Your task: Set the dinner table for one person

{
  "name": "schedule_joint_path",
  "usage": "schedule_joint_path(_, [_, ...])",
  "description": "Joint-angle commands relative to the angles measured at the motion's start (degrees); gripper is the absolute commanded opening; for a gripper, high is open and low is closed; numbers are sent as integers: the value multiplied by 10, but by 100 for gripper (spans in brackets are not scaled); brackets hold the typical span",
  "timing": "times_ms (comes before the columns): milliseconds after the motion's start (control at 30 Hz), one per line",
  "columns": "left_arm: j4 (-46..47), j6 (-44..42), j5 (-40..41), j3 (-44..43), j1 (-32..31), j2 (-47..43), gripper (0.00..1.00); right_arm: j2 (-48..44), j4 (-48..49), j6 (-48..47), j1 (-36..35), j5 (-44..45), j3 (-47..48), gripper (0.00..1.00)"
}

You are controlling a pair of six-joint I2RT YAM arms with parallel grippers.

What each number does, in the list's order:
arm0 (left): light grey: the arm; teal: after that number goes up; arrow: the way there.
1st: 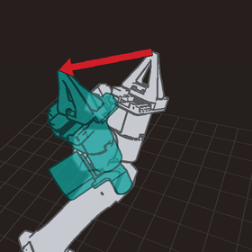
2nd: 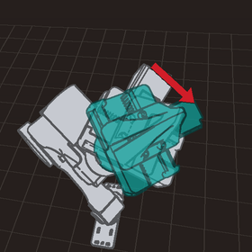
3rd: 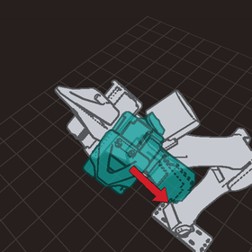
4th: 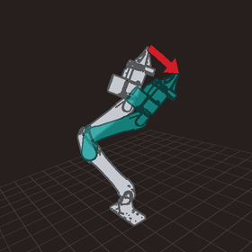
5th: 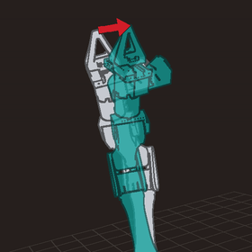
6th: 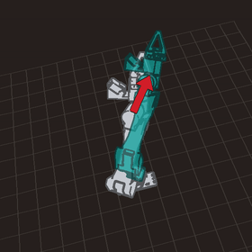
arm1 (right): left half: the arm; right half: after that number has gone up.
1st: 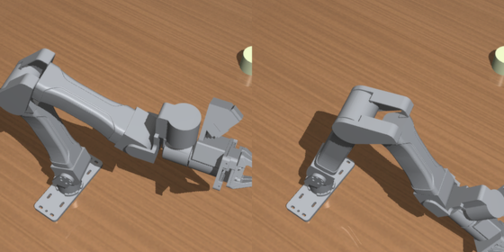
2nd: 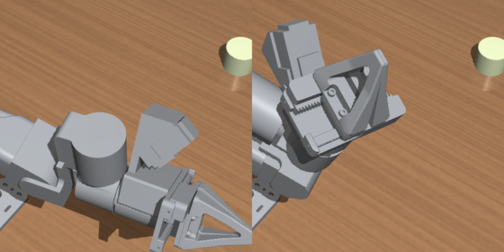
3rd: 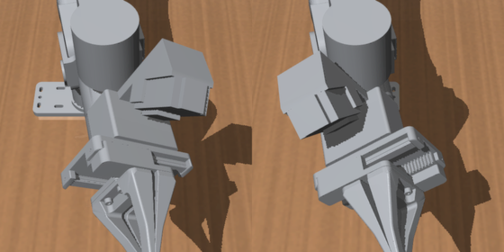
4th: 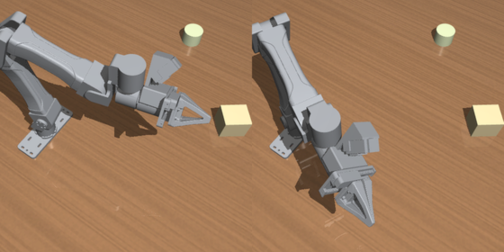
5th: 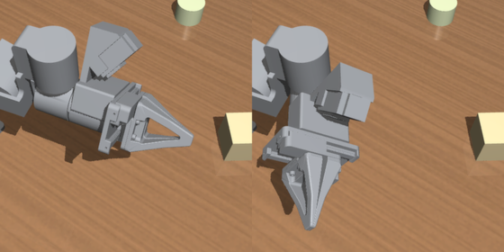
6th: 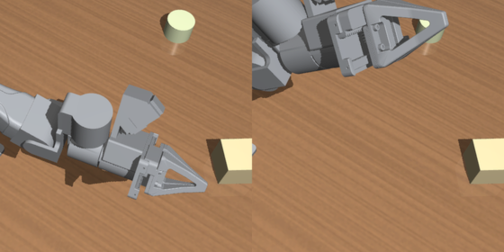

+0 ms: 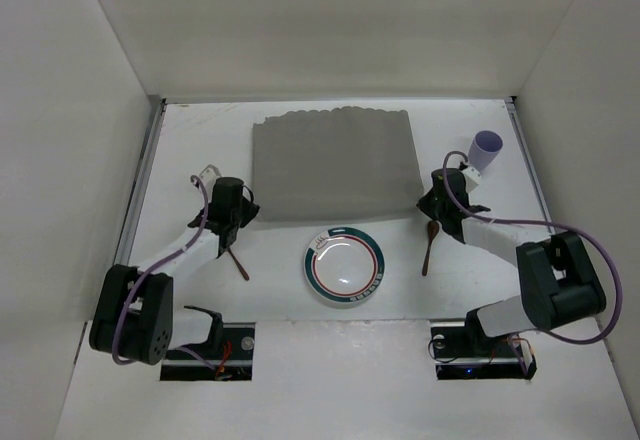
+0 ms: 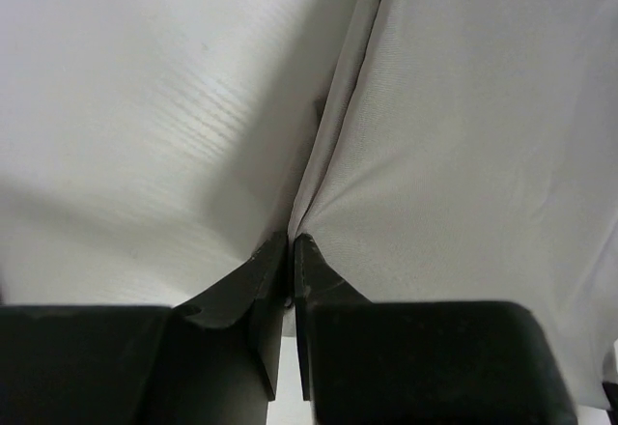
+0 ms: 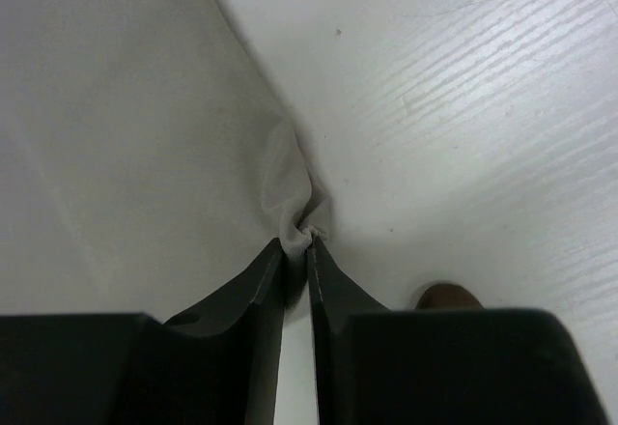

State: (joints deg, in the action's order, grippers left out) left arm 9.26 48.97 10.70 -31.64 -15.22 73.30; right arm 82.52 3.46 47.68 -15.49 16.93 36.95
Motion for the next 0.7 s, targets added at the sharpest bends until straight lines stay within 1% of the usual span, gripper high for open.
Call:
schedule_joint_path(0, [-42,-12,46,18,20,-39,8,-33,-10,-15,-5,8,-21,24])
schedule_joint_path(67, [-60,-14,48,22,26,-60,14,-53,-14,-17,-13,6,-34,33])
schedule_joint_path(167, [-72,-24,55,28,33,-94,27,-85,-30,-19,-27,6,-48,41])
schedule_joint_path(200, [-76,-24,58,27,35,-104,30,-96,-39,-22,-28,4,-48,43])
schedule_joint_path(300, [-87,-26,61,9,27,-130,30,-132,-64,-31,-36,13,-39,44])
schedule_joint_path(333, [-84,-29,57,2,13,-130,29,-145,-67,-34,-44,20,-34,44])
schedule_joint_path(400, [-79,-28,57,-18,-28,-109,29,-160,-69,-35,-63,31,-18,40])
schedule_joint_path(467, [-69,-28,53,-51,-74,-59,29,-156,-58,-29,-86,29,0,32])
schedule_joint_path(533, [-55,-23,52,-73,-107,-15,29,-131,-14,-23,-107,22,13,21])
schedule_joint_path(600, [-25,-16,51,-83,-131,29,29,-98,45,-12,-114,16,13,17])
schedule_joint_path(667, [-2,-6,51,-82,-137,53,29,-58,87,6,-114,10,12,14])
